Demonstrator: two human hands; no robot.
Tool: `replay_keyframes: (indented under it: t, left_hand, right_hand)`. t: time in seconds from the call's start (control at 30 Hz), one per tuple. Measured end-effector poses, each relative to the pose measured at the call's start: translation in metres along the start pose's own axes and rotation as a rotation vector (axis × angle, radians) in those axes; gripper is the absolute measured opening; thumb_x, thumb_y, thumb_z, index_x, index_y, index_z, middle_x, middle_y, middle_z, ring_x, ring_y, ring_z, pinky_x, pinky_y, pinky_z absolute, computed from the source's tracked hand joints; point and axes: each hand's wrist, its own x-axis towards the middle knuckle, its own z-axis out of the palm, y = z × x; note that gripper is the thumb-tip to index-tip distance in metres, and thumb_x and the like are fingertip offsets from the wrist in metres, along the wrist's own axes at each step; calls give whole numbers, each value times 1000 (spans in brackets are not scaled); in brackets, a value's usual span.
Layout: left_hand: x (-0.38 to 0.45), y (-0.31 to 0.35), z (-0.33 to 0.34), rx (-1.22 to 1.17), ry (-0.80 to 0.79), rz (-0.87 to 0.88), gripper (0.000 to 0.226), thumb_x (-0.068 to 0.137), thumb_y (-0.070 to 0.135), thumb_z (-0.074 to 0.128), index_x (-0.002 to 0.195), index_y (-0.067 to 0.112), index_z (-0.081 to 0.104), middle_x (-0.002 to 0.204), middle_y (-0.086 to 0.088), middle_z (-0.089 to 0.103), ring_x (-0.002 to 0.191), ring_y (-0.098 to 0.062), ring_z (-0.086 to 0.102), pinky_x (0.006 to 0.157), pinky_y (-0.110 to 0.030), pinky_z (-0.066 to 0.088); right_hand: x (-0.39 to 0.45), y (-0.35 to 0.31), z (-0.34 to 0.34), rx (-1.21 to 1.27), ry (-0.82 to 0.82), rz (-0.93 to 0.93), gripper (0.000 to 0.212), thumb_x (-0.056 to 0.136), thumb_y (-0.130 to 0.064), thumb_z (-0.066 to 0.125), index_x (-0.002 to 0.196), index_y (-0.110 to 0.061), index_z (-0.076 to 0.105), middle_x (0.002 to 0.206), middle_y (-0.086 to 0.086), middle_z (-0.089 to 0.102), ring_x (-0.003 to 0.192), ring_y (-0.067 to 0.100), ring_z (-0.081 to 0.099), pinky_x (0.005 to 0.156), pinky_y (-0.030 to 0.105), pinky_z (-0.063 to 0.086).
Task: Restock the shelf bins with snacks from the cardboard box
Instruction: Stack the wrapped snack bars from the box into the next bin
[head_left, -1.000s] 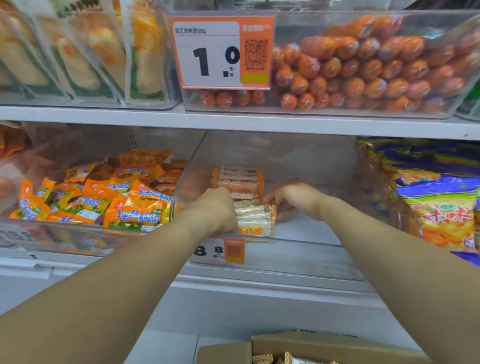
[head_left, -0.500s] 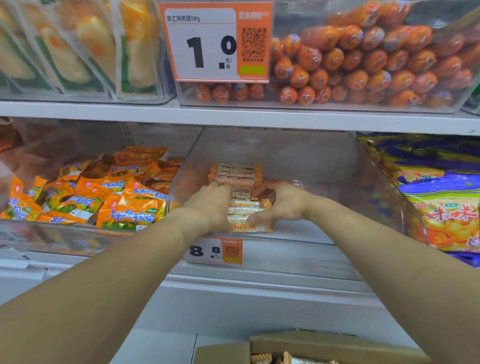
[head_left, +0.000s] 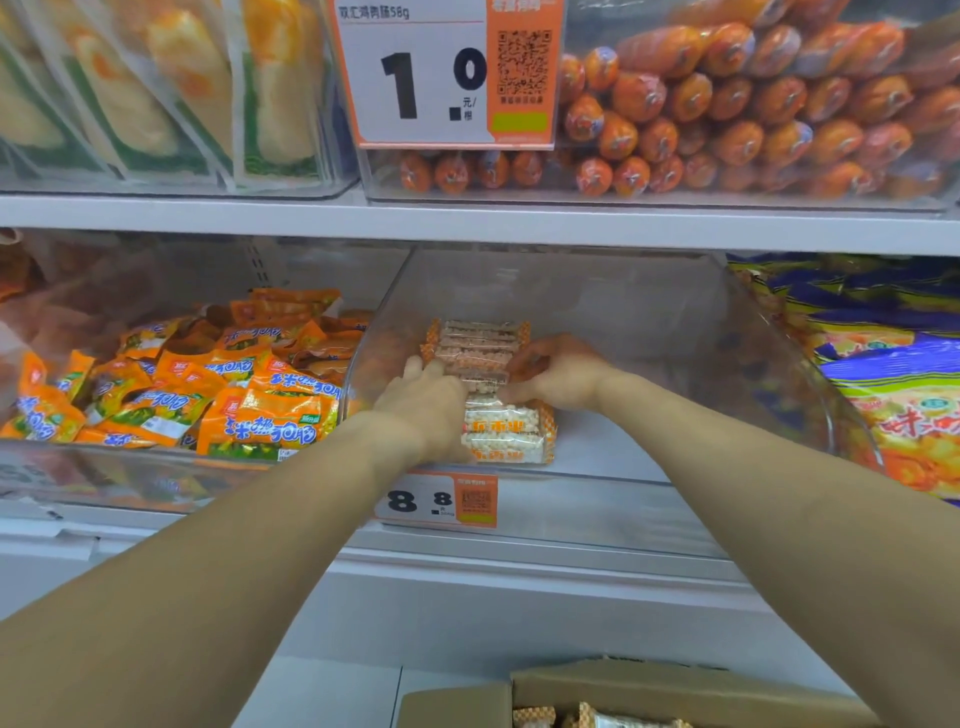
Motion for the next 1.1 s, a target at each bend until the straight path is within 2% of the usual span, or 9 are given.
replay_keyframes:
  t: [0.1, 0.23, 0.37, 0.57, 0.7, 0.77, 0.93, 1.03, 1.1]
  left_hand:
    - [0, -3, 2, -46, 0, -3, 71, 78, 44, 81, 136, 14, 52, 139, -10, 47, 131, -32, 40, 106, -44, 42]
    - [-2, -3, 0, -162, -11, -32, 66, 74, 35, 87, 127, 13, 53, 122, -8, 60, 108, -30, 59, 91, -42, 53]
    - [-4, -3, -2, -174, 42, -25, 64, 69, 33, 91, 118, 15, 53, 114, -6, 59, 99, -28, 58, 82, -40, 53]
    - [-3, -3, -2, -155, 39, 1, 60, 68, 34, 91, 116, 13, 63, 111, -4, 65, 99, -26, 63, 85, -41, 57]
    - [-3, -4, -1, -135, 26, 41, 65, 73, 34, 87, 127, 14, 58, 127, -5, 53, 114, -26, 55, 93, -38, 51]
    - [-3, -5, -2, -142, 4, 46, 66, 76, 33, 85, 130, 15, 54, 129, -5, 55, 110, -24, 54, 90, -36, 51]
    - [-4, -5, -4, -171, -78, 52, 72, 82, 31, 81, 139, 16, 41, 111, -4, 54, 92, -22, 48, 75, -31, 42]
    - [-3, -5, -2, -178, -89, 51, 73, 80, 33, 82, 138, 17, 41, 117, -5, 57, 101, -25, 54, 84, -37, 50]
    - [-4, -5, -2, -180, -89, 51, 73, 79, 34, 83, 137, 17, 41, 105, -1, 55, 105, -26, 54, 89, -40, 51]
  right_hand:
    - [3, 2, 2, 47, -7, 12, 48, 71, -36, 91, 113, -20, 73, 111, -6, 71, 100, 12, 66, 97, 28, 50]
    - [2, 0, -1, 130, -36, 21, 39, 70, -30, 92, 103, -16, 76, 90, 2, 78, 71, 4, 68, 83, 23, 54]
    - [-1, -3, -8, 87, -66, 20, 28, 76, -38, 86, 98, -22, 80, 90, -4, 77, 78, 2, 64, 80, 21, 49]
    - [7, -9, -13, -122, -44, -49, 26, 75, -44, 85, 91, -24, 81, 91, -11, 72, 88, 8, 65, 85, 24, 52]
    - [11, -4, -9, -167, -3, -71, 17, 87, -34, 74, 95, -20, 80, 92, -5, 73, 91, 15, 66, 82, 26, 52]
    - [10, 1, -8, -174, 40, -63, 18, 91, -33, 69, 94, -19, 80, 88, -4, 71, 90, 15, 66, 77, 24, 48]
    - [12, -2, -7, -288, 147, -84, 30, 91, -39, 66, 75, -18, 78, 81, 2, 75, 81, 18, 70, 83, 33, 57]
    - [17, -1, 0, -332, 217, -58, 38, 90, -48, 66, 75, -14, 74, 80, 4, 75, 84, 22, 70, 84, 34, 56]
    - [21, 3, 4, -289, 232, -4, 44, 89, -54, 65, 78, -12, 72, 80, 6, 75, 84, 24, 71, 85, 35, 57]
